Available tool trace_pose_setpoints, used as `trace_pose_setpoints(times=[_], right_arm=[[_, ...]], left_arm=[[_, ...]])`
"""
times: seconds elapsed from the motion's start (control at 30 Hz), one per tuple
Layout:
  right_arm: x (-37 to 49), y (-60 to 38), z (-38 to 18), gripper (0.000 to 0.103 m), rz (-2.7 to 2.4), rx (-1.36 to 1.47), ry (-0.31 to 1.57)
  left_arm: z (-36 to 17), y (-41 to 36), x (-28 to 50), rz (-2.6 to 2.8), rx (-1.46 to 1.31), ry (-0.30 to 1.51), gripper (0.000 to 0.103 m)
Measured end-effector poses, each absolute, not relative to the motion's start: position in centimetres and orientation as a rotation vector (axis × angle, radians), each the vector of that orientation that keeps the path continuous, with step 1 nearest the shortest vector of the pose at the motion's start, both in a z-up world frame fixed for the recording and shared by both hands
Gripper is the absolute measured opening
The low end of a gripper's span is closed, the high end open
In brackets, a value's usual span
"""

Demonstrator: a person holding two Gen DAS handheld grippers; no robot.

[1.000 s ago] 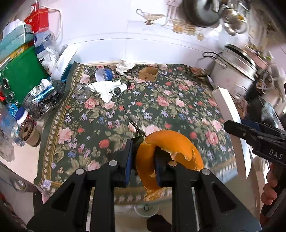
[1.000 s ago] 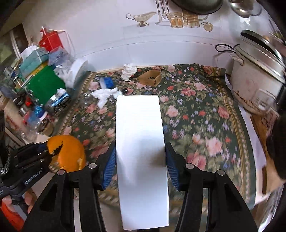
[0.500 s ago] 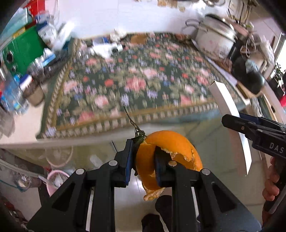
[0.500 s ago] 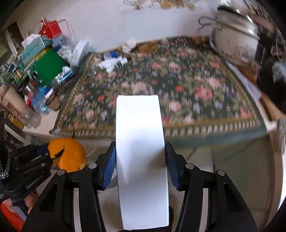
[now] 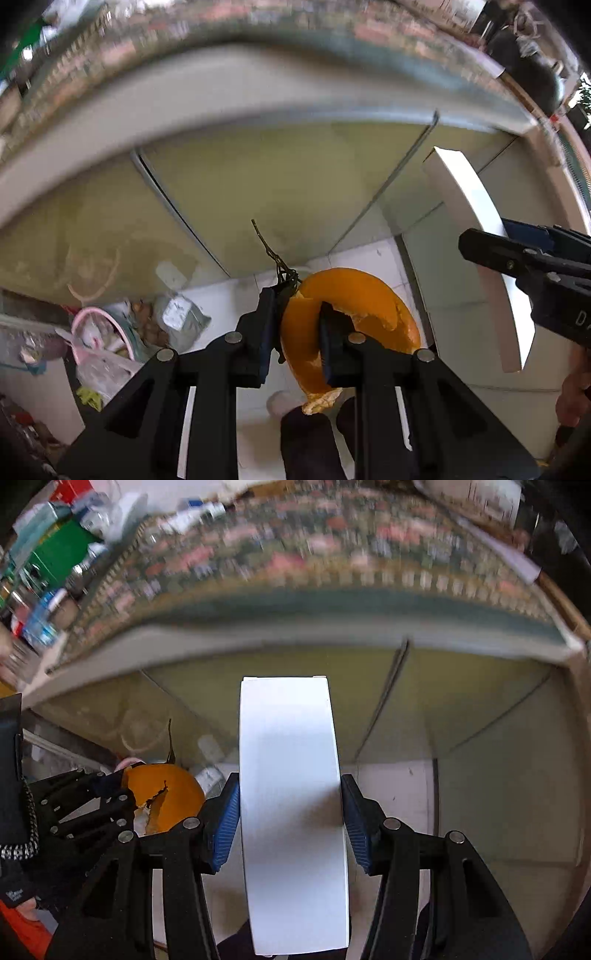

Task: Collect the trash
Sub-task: 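Carry the orange peel and white box down over the bucket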

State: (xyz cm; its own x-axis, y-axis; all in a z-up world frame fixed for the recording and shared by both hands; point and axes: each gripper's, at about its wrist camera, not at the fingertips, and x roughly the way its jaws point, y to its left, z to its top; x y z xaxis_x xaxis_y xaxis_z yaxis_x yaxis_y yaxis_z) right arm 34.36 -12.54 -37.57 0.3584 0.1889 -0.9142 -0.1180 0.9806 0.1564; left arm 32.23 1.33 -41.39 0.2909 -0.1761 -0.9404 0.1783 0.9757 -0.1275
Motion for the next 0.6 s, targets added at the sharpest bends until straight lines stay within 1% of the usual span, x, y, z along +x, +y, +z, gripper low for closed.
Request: trace_pose_setpoints(times=[0.3, 0.37, 0.6], right_arm=[[34.9, -15.0, -49.1, 0.049, 0.213, 0.068, 1.279], [35.2, -15.7, -52.7, 0.049, 0.21, 0.075, 1.306], [36.7, -16.1, -61.9, 0.049, 0.219, 0.112, 1.343]], left_arm=[[-55.2, -0.4, 32.0, -0.176, -0.078, 1.347, 0.021], [-59.2, -0.5, 32.0, -0.156, -0.105, 1.374, 0.021], [-70.7, -0.7, 32.8, -0.122, -0.156, 1.444, 0.021]])
